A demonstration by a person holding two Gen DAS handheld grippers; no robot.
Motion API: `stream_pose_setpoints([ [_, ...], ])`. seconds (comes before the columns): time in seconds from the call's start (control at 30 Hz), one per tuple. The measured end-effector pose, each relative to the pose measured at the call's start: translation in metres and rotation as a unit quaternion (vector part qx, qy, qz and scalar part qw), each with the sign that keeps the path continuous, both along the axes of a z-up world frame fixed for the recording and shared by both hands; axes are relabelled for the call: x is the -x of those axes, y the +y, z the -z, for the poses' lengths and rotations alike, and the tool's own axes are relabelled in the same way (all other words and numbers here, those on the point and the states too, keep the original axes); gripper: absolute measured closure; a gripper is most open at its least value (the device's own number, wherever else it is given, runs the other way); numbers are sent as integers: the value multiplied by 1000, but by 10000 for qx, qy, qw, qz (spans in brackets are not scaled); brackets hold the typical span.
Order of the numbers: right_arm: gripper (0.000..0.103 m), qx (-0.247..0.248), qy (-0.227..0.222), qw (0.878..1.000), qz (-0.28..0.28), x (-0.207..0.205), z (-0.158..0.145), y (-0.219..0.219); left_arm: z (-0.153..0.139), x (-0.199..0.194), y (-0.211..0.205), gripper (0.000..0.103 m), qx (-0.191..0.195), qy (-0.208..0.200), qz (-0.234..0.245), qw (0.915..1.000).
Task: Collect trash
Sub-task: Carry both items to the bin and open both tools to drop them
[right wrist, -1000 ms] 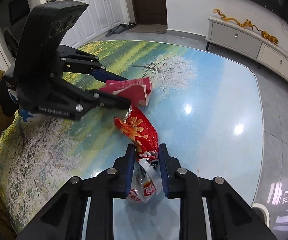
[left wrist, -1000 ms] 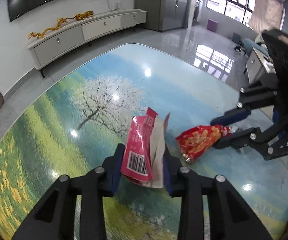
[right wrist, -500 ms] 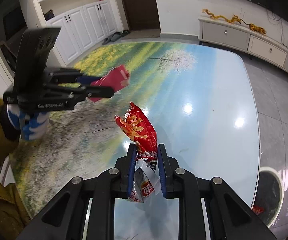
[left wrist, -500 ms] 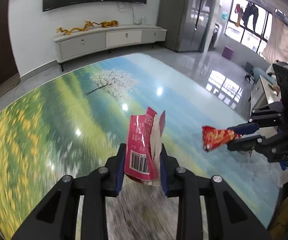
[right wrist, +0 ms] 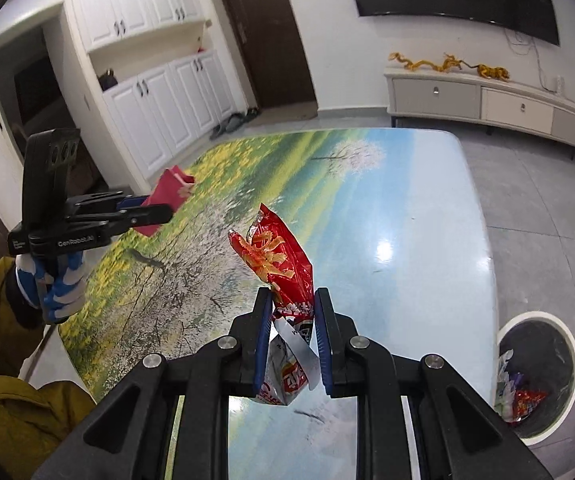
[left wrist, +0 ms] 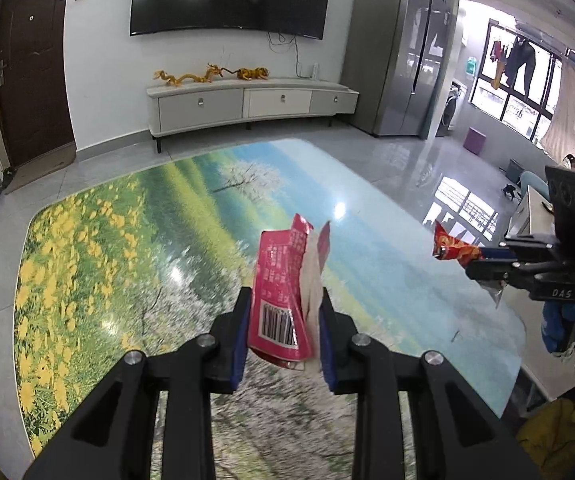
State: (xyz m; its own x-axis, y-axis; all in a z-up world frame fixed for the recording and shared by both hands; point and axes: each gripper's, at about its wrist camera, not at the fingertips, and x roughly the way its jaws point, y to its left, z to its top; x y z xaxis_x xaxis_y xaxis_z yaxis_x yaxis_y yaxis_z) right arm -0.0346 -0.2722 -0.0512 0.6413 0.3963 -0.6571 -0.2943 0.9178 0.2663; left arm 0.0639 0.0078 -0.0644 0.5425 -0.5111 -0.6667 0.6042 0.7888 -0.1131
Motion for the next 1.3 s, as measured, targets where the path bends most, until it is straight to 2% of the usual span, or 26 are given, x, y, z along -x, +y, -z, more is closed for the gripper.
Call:
stream_pose_setpoints([
  [0.2,82,-248,-137,9971,709,14,6,-64,-19,5,-59,75,-64,-32,411,9991],
  [0.37,82,-395,-86,9855,1647,27,24,-140,-25,3,-146,75,-199,104,986,9949],
  [0.5,82,-562,125,9695,2381,30,46,-201,-18,-3,-233,75,-322,302,1474,9881],
  [0.6,81,-594,259,9600,2724,24,59,-233,-8,-8,-289,75,-417,478,1714,9832],
  [0.77,77,-586,483,9482,3086,5,83,-271,16,-24,-372,72,-409,877,1808,9788],
  [0.83,52,-585,594,9413,3273,-3,94,-284,23,-32,-395,61,-302,1099,1786,9773],
  [0.9,45,-637,654,9358,3406,-7,101,-296,29,-40,-405,52,-231,1169,1695,9783],
  [1.0,45,-678,711,9305,3529,-3,108,-304,30,-45,-412,51,-128,1271,1656,9779],
  [1.17,45,-627,734,9277,3608,7,107,-302,20,-38,-395,50,-270,922,1394,9856],
  [1.3,45,-502,587,9304,3582,10,85,-284,4,-31,-363,50,-420,448,930,9938],
])
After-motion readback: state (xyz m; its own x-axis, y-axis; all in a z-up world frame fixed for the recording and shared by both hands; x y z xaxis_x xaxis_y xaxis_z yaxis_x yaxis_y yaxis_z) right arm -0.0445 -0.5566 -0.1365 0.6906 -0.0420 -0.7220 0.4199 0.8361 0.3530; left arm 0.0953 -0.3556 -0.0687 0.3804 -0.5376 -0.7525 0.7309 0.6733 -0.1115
